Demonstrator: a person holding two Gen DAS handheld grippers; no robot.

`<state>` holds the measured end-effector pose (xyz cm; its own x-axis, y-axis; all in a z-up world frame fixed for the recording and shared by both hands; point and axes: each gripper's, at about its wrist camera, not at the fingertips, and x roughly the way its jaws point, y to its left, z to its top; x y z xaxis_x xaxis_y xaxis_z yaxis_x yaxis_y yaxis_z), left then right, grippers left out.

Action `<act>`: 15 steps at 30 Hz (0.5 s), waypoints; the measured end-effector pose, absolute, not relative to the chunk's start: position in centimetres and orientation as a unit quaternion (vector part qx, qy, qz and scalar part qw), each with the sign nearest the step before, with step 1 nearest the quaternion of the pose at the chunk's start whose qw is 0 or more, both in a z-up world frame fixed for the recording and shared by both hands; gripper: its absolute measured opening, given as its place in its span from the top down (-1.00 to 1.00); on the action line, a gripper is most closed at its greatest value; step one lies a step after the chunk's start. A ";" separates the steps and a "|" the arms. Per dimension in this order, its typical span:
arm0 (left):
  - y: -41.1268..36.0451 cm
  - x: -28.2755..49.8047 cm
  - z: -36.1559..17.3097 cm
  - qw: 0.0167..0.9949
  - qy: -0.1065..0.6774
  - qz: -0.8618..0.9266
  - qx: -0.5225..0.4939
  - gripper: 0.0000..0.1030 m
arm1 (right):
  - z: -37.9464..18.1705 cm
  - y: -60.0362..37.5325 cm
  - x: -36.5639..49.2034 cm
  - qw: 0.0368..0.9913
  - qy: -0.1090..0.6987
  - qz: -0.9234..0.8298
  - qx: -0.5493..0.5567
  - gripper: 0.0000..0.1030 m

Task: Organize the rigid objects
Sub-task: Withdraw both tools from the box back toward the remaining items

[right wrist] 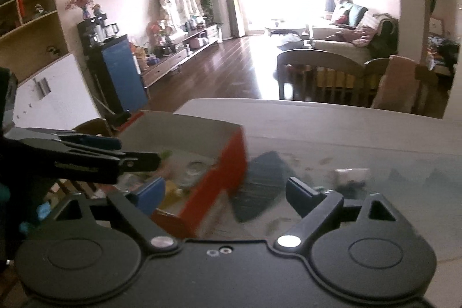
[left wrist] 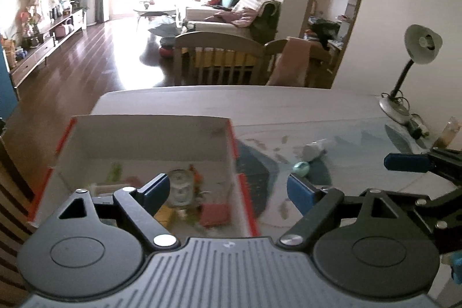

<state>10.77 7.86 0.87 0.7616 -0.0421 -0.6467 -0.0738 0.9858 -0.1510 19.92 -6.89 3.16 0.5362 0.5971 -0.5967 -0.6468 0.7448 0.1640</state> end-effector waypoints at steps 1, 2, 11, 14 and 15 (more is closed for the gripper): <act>7.3 11.0 0.8 0.935 0.345 0.007 -0.084 -0.82 | 3.1 -7.7 20.4 0.877 0.327 0.351 -0.037 -0.75; 6.7 11.4 0.6 0.934 0.346 0.005 -0.086 -0.87 | 2.9 -8.5 20.7 0.878 0.328 0.348 -0.036 -0.75; 1.5 15.1 -0.8 0.932 0.353 0.002 -0.086 -0.96 | 2.1 -13.9 25.6 0.887 0.336 0.315 -0.040 -0.75; -0.1 16.4 -1.4 0.931 0.354 -0.003 -0.084 -1.00 | 1.7 -15.3 27.4 0.886 0.341 0.311 -0.043 -0.75; -0.7 16.7 -1.6 0.931 0.357 -0.005 -0.083 -1.00 | 1.5 -15.5 28.0 0.886 0.344 0.308 -0.044 -0.75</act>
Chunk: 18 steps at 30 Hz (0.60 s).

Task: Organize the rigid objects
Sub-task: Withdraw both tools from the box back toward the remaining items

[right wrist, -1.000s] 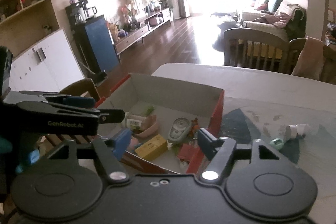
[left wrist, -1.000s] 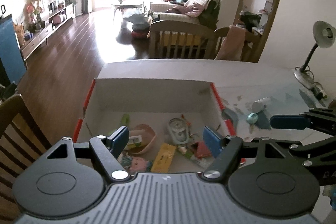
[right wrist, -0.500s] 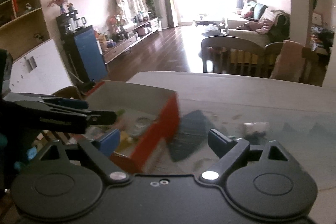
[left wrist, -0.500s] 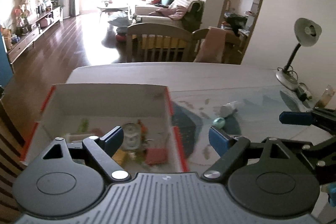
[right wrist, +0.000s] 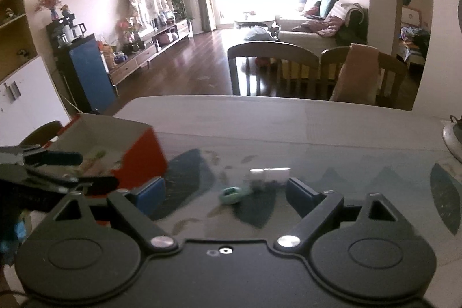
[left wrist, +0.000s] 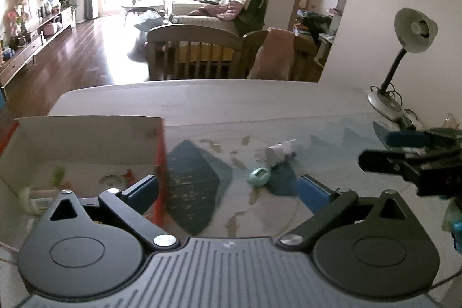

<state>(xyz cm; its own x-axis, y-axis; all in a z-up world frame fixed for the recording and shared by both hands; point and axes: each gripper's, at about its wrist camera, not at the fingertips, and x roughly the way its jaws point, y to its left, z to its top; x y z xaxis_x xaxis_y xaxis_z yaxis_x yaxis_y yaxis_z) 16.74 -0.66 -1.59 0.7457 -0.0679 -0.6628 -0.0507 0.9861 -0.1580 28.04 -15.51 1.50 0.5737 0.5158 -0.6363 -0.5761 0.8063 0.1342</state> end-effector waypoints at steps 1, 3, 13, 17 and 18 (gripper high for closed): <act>-1.2 17.2 -1.9 0.929 0.360 -0.005 -0.082 -1.00 | 1.3 -15.8 28.6 0.885 0.347 0.306 -0.044 -0.75; -2.3 18.2 -2.6 0.928 0.363 -0.007 -0.079 -1.00 | 0.8 -16.1 29.9 0.882 0.356 0.305 -0.044 -0.75; -5.8 23.2 -7.2 0.918 0.389 0.005 -0.074 -1.00 | -3.0 -15.8 35.1 0.865 0.395 0.303 -0.054 -0.75; -6.2 24.8 -9.0 0.913 0.398 0.014 -0.083 -1.00 | -4.5 -15.6 37.0 0.859 0.411 0.301 -0.046 -0.75; -6.2 25.3 -9.5 0.911 0.403 0.016 -0.084 -1.00 | -4.9 -15.5 37.5 0.858 0.415 0.301 -0.044 -0.75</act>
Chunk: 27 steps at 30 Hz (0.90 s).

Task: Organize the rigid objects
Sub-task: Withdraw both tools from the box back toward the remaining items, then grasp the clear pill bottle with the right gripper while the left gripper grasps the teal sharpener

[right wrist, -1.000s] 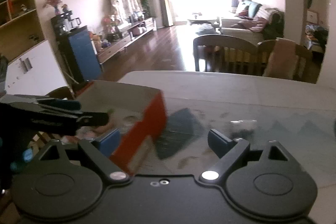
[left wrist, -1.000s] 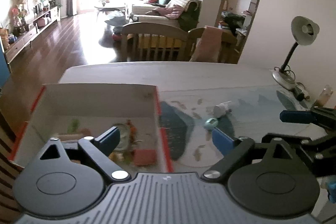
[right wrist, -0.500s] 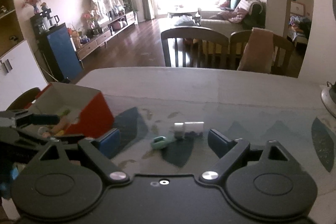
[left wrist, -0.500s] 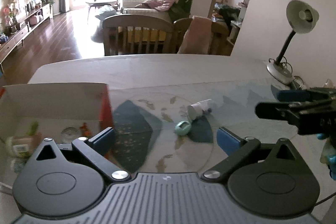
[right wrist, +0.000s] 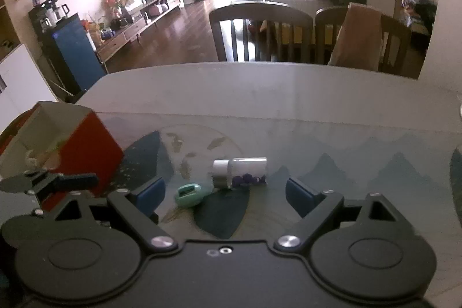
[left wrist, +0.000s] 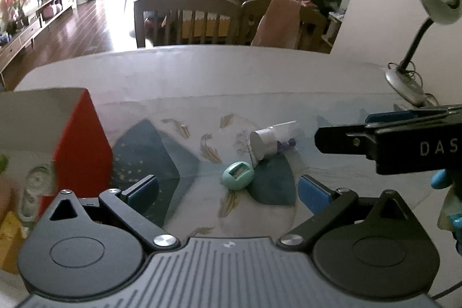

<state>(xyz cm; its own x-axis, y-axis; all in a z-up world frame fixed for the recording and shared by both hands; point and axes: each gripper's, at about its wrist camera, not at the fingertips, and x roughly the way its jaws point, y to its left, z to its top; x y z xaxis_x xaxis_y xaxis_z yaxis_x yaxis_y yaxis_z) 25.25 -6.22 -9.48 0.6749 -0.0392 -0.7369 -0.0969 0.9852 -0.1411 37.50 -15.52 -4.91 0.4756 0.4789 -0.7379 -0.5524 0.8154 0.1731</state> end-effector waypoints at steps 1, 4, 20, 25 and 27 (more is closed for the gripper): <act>-6.3 25.7 -9.9 0.909 0.408 0.017 -0.085 -1.00 | -5.2 -15.4 37.9 0.856 0.418 0.301 -0.043 -0.75; -6.5 26.9 -11.0 0.905 0.417 0.020 -0.083 -1.00 | -6.4 -14.9 39.1 0.852 0.429 0.298 -0.041 -0.74; -6.6 30.0 -14.7 0.904 0.421 0.027 -0.067 -0.98 | -11.0 -12.1 43.0 0.835 0.465 0.290 -0.051 -0.66; -6.9 30.1 -15.2 0.907 0.417 0.023 -0.058 -0.97 | -11.5 -11.6 43.4 0.834 0.467 0.289 -0.051 -0.64; -6.9 30.1 -15.3 0.907 0.416 0.017 -0.064 -0.88 | -11.7 -11.4 43.6 0.834 0.468 0.289 -0.051 -0.63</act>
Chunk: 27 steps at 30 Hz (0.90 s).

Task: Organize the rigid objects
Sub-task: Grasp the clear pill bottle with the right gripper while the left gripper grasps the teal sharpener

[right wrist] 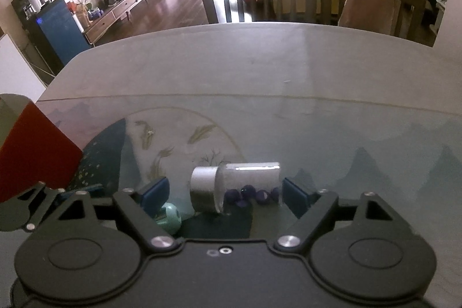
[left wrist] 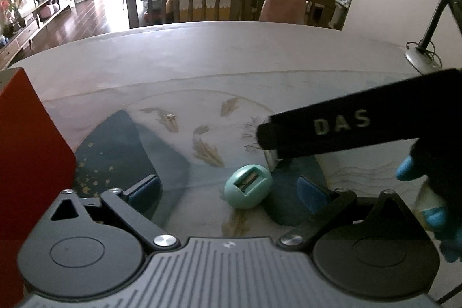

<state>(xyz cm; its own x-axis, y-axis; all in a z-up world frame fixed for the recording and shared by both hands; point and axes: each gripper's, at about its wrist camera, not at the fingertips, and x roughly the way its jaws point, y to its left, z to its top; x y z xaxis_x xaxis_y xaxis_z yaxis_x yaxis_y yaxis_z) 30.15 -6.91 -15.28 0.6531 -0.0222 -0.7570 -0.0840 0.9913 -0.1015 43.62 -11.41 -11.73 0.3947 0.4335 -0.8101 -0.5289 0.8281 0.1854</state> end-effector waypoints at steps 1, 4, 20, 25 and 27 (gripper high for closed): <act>-6.9 30.0 -15.3 0.906 0.417 0.016 -0.065 -0.75 | -11.8 -11.3 43.7 0.834 0.468 0.288 -0.051 -0.64; -7.2 30.0 -15.5 0.906 0.419 0.010 -0.060 -0.38 | -12.0 -11.1 43.8 0.834 0.469 0.287 -0.053 -0.61; -8.3 29.6 -15.5 0.908 0.418 0.005 -0.025 0.31 | -12.5 -11.6 44.0 0.841 0.469 0.265 -0.053 -0.33; -8.2 29.2 -15.2 0.909 0.415 0.010 -0.028 0.31 | -12.0 -12.5 43.6 0.843 0.465 0.265 -0.048 -0.33; -8.2 29.0 -14.9 0.909 0.416 0.011 -0.027 0.31 | -11.6 -12.8 43.2 0.843 0.464 0.267 -0.047 -0.33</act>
<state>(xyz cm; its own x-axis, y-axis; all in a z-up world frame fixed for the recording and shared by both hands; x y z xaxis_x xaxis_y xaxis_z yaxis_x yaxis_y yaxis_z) 29.03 -8.24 -14.85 0.6543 -0.0022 -0.7562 -0.0430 0.9983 -0.0402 43.21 -12.78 -11.55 0.4262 0.4061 -0.8084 -0.4939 0.8531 0.1681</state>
